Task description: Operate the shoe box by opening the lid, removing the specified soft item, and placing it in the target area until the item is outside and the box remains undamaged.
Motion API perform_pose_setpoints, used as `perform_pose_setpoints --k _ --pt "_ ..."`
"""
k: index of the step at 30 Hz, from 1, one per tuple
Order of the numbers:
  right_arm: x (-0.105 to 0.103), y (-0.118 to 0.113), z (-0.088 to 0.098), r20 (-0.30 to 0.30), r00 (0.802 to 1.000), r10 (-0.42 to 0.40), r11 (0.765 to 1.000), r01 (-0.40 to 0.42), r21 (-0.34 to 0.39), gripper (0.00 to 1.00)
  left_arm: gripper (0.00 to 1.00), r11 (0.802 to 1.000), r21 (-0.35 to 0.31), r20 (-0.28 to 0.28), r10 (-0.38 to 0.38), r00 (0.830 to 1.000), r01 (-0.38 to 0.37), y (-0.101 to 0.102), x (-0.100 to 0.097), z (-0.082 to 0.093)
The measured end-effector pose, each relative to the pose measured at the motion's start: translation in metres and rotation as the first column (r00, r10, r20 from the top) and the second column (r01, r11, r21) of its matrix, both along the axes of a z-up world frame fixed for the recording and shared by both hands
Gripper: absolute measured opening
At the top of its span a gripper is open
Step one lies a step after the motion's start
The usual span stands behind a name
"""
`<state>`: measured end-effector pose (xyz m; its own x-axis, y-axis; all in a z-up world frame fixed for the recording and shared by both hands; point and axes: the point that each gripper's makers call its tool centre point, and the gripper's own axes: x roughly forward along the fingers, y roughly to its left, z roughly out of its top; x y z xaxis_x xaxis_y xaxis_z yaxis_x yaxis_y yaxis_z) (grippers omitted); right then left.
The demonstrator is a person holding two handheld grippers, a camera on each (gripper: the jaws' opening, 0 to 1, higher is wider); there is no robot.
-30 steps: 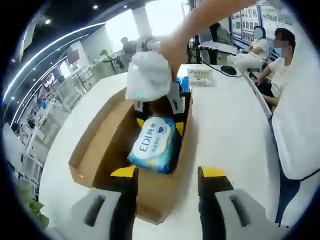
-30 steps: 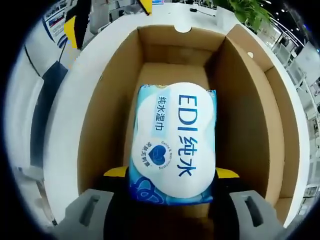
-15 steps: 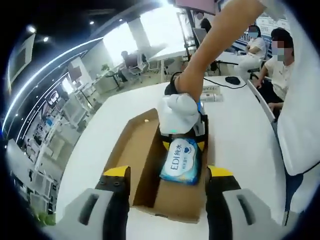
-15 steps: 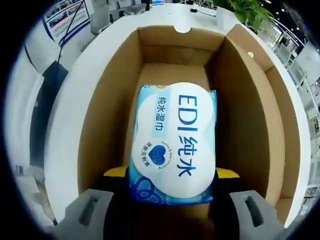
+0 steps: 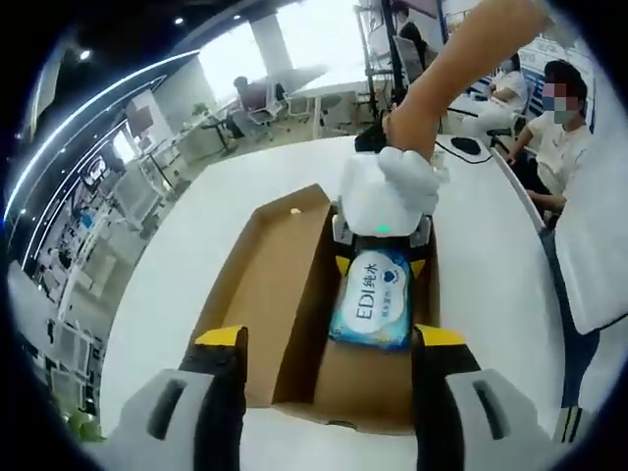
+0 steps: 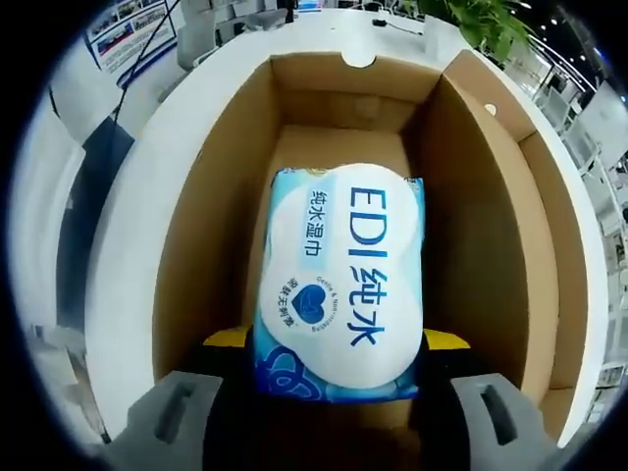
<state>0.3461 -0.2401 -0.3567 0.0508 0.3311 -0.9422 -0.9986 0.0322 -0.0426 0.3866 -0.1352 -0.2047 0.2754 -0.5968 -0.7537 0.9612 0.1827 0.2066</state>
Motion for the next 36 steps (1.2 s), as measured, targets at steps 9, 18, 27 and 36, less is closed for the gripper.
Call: perform_pose_setpoints --k 9,18,27,36 --pt "0.001 0.0 0.0 -0.001 1.0 0.0 1.0 0.0 0.018 0.66 0.77 0.999 0.037 -0.009 -0.037 0.999 0.038 -0.004 0.008 -0.031" --pt "0.001 0.0 0.0 -0.002 1.0 -0.004 0.999 0.004 0.05 0.66 0.76 0.988 0.085 -0.096 -0.122 0.988 0.13 -0.026 -0.013 -0.07" --pt "0.001 0.002 0.0 0.001 1.0 -0.008 0.997 0.007 0.074 0.66 0.85 0.966 0.13 -0.138 -0.206 0.969 0.224 -0.042 -0.026 -0.107" --pt "0.001 0.005 0.001 0.003 1.0 -0.011 0.996 0.011 0.083 0.67 0.8 0.951 0.194 -0.157 -0.211 0.965 0.24 -0.042 -0.026 -0.135"
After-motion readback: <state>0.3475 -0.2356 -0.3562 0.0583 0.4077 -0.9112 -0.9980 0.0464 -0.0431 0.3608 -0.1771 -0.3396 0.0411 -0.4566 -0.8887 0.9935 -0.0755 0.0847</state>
